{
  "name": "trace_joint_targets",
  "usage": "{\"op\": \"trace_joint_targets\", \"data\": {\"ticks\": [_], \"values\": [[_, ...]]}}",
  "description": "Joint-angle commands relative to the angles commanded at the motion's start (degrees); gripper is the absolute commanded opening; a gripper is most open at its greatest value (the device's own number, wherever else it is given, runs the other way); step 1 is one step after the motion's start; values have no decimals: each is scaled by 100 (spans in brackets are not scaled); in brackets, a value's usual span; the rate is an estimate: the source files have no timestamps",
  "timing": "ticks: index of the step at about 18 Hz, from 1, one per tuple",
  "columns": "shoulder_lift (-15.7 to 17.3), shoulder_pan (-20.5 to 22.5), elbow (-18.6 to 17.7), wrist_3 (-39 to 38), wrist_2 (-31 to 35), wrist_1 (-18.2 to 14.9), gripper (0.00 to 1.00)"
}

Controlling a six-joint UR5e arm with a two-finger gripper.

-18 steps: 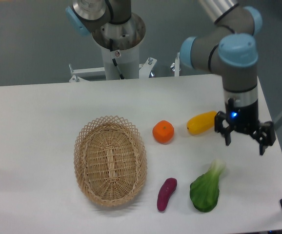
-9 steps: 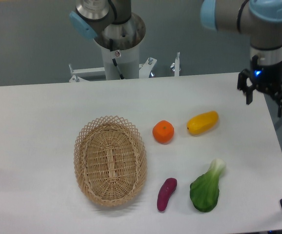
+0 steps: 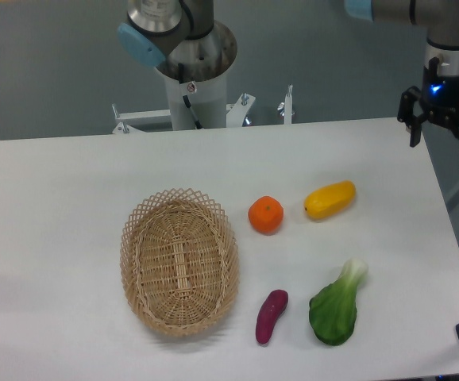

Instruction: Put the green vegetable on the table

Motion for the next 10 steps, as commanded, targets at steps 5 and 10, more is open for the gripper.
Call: {"op": "trace_joint_targets", "data": {"ticks": [5, 10], "values": [[0, 0, 0, -9, -26, 9, 100], [0, 0, -9, -52, -26, 9, 100]]}}
